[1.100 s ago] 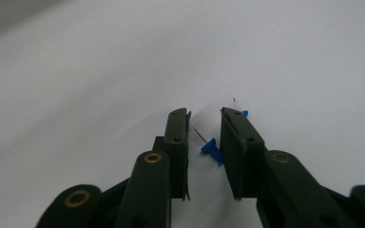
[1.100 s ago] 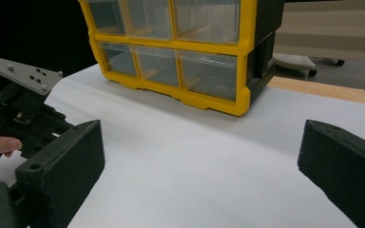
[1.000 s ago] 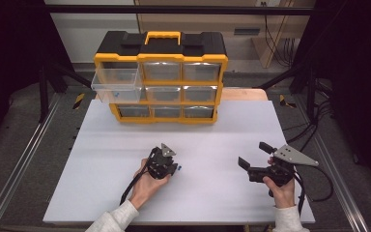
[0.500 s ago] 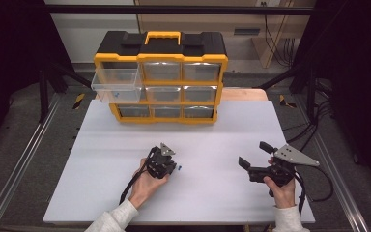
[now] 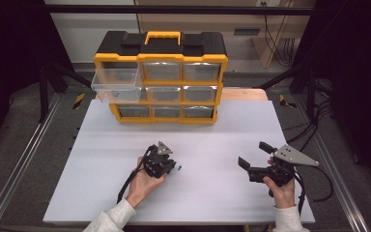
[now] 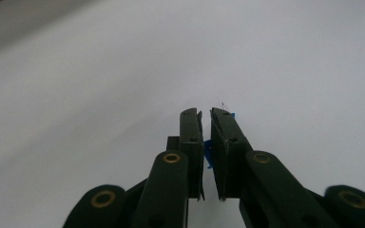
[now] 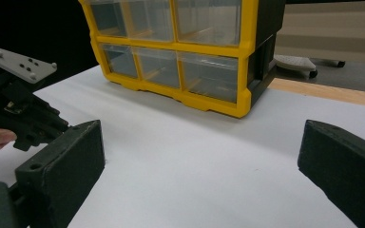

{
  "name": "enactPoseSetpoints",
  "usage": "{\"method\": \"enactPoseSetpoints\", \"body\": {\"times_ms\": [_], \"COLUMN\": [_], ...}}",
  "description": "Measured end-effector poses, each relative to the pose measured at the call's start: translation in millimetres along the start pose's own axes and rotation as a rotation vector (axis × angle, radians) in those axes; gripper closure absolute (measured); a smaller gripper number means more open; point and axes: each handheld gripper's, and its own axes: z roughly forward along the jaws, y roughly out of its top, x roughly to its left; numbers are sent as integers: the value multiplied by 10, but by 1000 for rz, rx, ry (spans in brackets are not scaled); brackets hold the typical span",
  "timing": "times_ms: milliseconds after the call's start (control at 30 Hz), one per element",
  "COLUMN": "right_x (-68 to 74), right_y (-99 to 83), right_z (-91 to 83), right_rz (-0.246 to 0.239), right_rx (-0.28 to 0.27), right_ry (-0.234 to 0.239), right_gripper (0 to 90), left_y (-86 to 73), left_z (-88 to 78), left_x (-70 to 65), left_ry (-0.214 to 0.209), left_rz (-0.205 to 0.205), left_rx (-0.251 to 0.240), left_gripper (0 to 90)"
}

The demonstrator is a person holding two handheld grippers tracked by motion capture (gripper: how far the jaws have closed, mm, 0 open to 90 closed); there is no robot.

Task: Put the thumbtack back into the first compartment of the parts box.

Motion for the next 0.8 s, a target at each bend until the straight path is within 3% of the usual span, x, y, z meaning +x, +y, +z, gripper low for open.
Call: {"method": "enactPoseSetpoints", "body": {"times_ms": [233, 500, 800], "right_x": [-1, -4, 1], "right_y": [-5, -10, -15], "right_z": [8, 13, 27], "right_rz": [-1, -1, -4], "right_rx": [3, 5, 10], "right_ry": [-3, -4, -3], "right_gripper": [21, 21, 21], "left_y": [17, 24, 57], "left_z": [-130, -277, -445], "left_x": [39, 84, 154], "left_ry": [-9, -2, -4], "left_rz": [-13, 3, -21], "left_rx": [-35, -51, -96], "left_gripper": [833, 833, 833]}}
